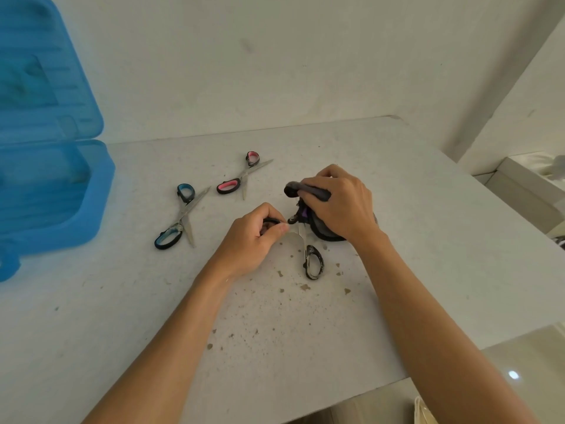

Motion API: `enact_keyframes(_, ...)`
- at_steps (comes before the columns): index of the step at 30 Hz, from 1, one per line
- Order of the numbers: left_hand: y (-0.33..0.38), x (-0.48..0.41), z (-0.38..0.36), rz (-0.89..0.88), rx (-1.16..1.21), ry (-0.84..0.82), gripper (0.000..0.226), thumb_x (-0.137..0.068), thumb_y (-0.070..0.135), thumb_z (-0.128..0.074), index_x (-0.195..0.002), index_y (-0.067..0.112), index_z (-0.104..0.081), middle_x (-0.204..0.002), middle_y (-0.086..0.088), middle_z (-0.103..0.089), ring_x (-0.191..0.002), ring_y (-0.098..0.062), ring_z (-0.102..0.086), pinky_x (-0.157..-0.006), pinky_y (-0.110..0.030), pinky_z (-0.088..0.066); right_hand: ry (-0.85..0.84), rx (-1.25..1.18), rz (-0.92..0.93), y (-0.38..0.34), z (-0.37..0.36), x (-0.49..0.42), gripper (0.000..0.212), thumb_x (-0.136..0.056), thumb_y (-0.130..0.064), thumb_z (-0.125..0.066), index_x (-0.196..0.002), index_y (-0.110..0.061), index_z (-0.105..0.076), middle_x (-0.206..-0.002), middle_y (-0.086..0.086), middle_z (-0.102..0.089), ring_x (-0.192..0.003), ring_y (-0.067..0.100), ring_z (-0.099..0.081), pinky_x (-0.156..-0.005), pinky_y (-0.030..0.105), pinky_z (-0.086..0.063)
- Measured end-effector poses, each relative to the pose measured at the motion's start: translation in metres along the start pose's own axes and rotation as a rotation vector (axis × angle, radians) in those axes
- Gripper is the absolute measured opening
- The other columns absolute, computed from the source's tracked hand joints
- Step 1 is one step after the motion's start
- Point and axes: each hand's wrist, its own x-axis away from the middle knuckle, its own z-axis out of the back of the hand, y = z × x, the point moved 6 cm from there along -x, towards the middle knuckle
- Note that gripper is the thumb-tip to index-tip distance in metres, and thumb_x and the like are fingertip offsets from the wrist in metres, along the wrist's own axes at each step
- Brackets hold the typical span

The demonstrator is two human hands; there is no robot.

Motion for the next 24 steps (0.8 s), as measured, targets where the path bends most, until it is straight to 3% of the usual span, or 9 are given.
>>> enact_keyframes(4,0.0,0.001,0.0,0.012,0.016,0.013,0.009,-0.101,0.028,-0.062,-0.101,0.021,-0.066,-0.076,0.011,-0.064,-0.061,0.002,-0.054,-0.061,-0.012,-0.041,-0.127,-0.021,0.061,-0.003,0.004,0.008,0.02,-0.089,-0.038,-0.075,-0.108,-0.036,-0.08,-0.1,-0.014,-0.067,-0.08,0.012,-0.064,-0.064,0.031,-0.05)
enact_keyframes(9,-0.001,-0.001,-0.001,0.016,0.024,0.015,0.007,-0.101,0.03,-0.062,-0.099,0.024,-0.065,-0.072,0.01,-0.061,-0.058,-0.001,-0.049,-0.058,-0.016,-0.04,-0.288,0.01,0.172,-0.014,0.011,0.02,0.019,-0.086,-0.035,-0.078,-0.105,-0.036,-0.08,-0.097,-0.017,-0.066,-0.077,0.006,-0.056,-0.063,0.027,-0.043)
enact_keyframes(15,0.003,0.002,-0.001,0.011,0.024,0.019,0.008,-0.101,0.028,-0.062,-0.101,0.021,-0.065,-0.08,0.013,-0.065,-0.069,0.004,-0.059,-0.065,-0.011,-0.043,-0.295,0.005,0.209,-0.008,0.023,0.029,0.017,-0.08,-0.031,-0.083,-0.097,-0.035,-0.082,-0.094,-0.018,-0.066,-0.072,0.006,-0.058,-0.06,0.028,-0.046)
enact_keyframes(18,0.001,0.002,0.003,0.028,0.056,0.058,0.007,-0.1,0.029,-0.064,-0.1,0.022,-0.066,-0.092,0.01,-0.07,-0.081,0.003,-0.063,-0.074,-0.014,-0.046,-0.131,0.148,0.113,0.004,0.042,0.027,0.015,-0.084,-0.031,-0.08,-0.1,-0.034,-0.081,-0.098,-0.014,-0.067,-0.074,0.012,-0.062,-0.064,0.028,-0.043)
enact_keyframes(22,0.003,0.004,0.005,0.039,0.09,0.078,0.007,-0.098,0.027,-0.067,-0.097,0.021,-0.067,-0.08,0.004,-0.072,-0.074,-0.001,-0.064,-0.074,-0.02,-0.051,0.236,0.084,-0.135,0.027,0.071,0.041,0.015,-0.09,-0.036,-0.075,-0.102,-0.026,-0.078,-0.098,-0.009,-0.068,-0.077,0.013,-0.061,-0.067,0.029,-0.042)
enact_keyframes(24,0.002,0.004,0.006,0.047,0.095,0.059,0.007,-0.097,0.027,-0.068,-0.095,0.02,-0.067,-0.077,0.004,-0.074,-0.076,-0.003,-0.067,-0.077,-0.024,-0.053,0.307,0.087,-0.18,0.031,0.068,0.054,0.015,-0.09,-0.036,-0.075,-0.099,-0.023,-0.076,-0.093,-0.008,-0.067,-0.073,0.016,-0.061,-0.065,0.029,-0.041)
